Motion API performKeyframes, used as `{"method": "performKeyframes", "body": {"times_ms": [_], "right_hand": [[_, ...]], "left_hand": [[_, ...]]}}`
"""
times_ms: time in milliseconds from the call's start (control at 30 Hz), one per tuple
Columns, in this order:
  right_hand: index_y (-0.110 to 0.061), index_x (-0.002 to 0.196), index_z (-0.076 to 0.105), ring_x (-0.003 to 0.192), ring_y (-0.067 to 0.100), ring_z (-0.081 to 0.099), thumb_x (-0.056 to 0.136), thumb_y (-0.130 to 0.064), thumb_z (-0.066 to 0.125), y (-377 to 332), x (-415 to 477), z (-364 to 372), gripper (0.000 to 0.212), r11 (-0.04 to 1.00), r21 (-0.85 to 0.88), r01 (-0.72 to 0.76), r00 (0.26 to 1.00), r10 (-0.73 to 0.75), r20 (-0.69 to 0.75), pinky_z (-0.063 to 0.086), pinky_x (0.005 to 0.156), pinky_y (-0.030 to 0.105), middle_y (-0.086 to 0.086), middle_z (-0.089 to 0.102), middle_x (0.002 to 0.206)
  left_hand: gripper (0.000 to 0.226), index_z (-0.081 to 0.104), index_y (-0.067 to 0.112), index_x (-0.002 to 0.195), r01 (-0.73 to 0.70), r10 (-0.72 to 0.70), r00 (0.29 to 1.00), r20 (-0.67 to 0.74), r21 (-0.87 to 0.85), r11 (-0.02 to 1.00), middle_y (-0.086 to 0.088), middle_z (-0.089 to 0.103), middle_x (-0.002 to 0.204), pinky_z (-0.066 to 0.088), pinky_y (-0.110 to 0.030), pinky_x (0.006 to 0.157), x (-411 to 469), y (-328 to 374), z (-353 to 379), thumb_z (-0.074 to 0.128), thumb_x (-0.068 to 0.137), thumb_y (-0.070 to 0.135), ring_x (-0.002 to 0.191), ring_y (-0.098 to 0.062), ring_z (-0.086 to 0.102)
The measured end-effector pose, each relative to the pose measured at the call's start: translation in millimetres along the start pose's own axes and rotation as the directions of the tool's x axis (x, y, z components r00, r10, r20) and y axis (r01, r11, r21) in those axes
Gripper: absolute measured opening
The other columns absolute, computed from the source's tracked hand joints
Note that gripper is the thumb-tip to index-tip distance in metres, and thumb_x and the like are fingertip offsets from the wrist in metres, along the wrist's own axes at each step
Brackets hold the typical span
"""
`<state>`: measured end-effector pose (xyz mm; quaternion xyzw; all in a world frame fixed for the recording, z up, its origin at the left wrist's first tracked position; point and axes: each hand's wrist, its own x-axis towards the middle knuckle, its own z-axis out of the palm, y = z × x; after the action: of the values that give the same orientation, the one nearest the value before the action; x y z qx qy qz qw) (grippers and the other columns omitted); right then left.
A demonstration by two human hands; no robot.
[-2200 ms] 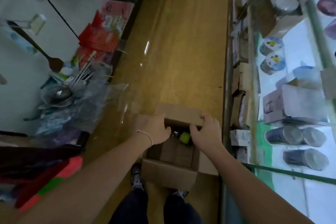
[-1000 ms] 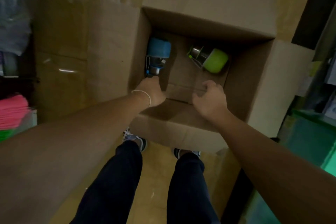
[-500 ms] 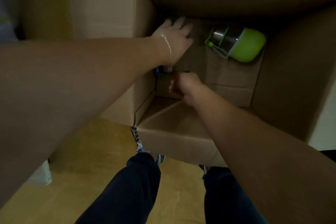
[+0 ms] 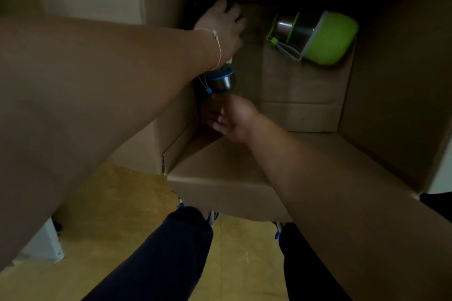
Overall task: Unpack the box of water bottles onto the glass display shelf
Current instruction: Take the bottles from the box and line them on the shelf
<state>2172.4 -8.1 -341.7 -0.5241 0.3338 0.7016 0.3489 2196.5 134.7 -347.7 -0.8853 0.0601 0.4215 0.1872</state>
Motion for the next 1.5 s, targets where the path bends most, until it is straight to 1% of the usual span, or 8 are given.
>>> {"method": "performKeyframes", "body": {"times_ms": [300,467,600,733,967,1100,1267,1500], "right_hand": [[-0.015,0.129,0.056,0.105,0.027,0.060,0.090,-0.029,0.069,-11,-51,-23,0.044,0.964,0.265,0.023,0.999,-0.010,-0.050,0.052,0.084,0.036,0.015,0.060,0.123],[-0.011,0.118,0.063,0.095,0.021,0.067,0.082,-0.021,0.077,-20,-105,-39,0.039,0.965,0.255,0.064,0.994,-0.038,-0.107,0.054,0.089,0.033,0.010,0.070,0.109],[-0.011,0.098,0.069,0.070,0.015,0.069,0.081,-0.015,0.077,-32,-161,-45,0.019,0.978,0.161,0.131,0.985,-0.109,-0.137,0.056,0.071,0.027,0.006,0.073,0.089],[-0.008,0.112,0.071,0.069,0.014,0.071,0.077,-0.017,0.082,-42,-219,-47,0.037,0.975,0.071,0.210,0.970,-0.199,-0.138,0.053,0.056,0.022,0.007,0.076,0.095],[-0.004,0.101,0.072,0.075,0.022,0.074,0.073,-0.007,0.084,-51,-347,-48,0.030,0.952,0.044,0.302,0.949,-0.296,-0.104,0.059,0.067,0.031,0.011,0.077,0.089],[-0.004,0.115,0.071,0.090,0.025,0.074,0.069,-0.013,0.088,-47,-427,-48,0.050,0.932,0.017,0.362,0.930,-0.360,-0.070,0.059,0.076,0.034,0.011,0.077,0.101],[-0.004,0.115,0.069,0.085,0.022,0.075,0.074,-0.013,0.085,-45,-520,-44,0.044,0.893,0.026,0.450,0.893,-0.448,-0.045,0.058,0.067,0.032,0.011,0.077,0.098],[0.000,0.111,0.070,0.098,0.032,0.073,0.067,-0.011,0.090,-31,-604,-30,0.050,0.842,0.062,0.535,0.845,-0.534,-0.043,0.054,0.096,0.053,0.017,0.076,0.100]], "left_hand": [[0.096,0.044,0.011,0.135,0.150,-0.138,0.989,0.060,-0.489,0.859,-0.016,0.051,0.130,0.030,-0.050,0.105,-62,14,-22,0.064,0.066,0.074,0.122,-0.036,0.043],[0.091,0.051,0.014,0.119,0.303,-0.253,0.949,0.187,-0.761,0.574,-0.011,0.056,0.118,0.036,-0.042,0.093,-113,34,-56,0.069,0.054,0.076,0.113,-0.032,0.047],[0.086,0.052,0.017,0.110,0.424,-0.325,0.887,0.329,-0.858,0.291,-0.009,0.059,0.114,0.040,-0.039,0.090,-152,34,-99,0.071,0.050,0.075,0.110,-0.031,0.052],[0.074,0.051,0.019,0.099,0.452,-0.362,0.847,0.391,-0.886,0.102,-0.005,0.059,0.103,0.047,-0.035,0.082,-188,25,-146,0.072,0.050,0.070,0.102,-0.029,0.055],[0.078,0.043,0.024,0.087,0.418,-0.394,0.834,0.386,-0.909,-0.005,0.000,0.055,0.092,0.052,-0.041,0.082,-267,-1,-240,0.054,0.033,0.078,0.093,-0.025,0.056],[0.083,0.045,0.022,0.091,0.384,-0.401,0.841,0.364,-0.923,-0.031,-0.002,0.058,0.097,0.052,-0.042,0.083,-323,-20,-306,0.052,0.033,0.080,0.096,-0.025,0.056],[0.084,0.045,0.023,0.088,0.326,-0.448,0.837,0.315,-0.944,-0.056,0.000,0.058,0.093,0.053,-0.042,0.081,-380,-35,-368,0.059,0.035,0.086,0.090,-0.024,0.057],[0.083,0.048,0.020,0.093,0.284,-0.486,0.831,0.272,-0.958,-0.050,-0.003,0.058,0.097,0.052,-0.044,0.085,-444,-54,-426,0.060,0.036,0.080,0.096,-0.026,0.058]]}}
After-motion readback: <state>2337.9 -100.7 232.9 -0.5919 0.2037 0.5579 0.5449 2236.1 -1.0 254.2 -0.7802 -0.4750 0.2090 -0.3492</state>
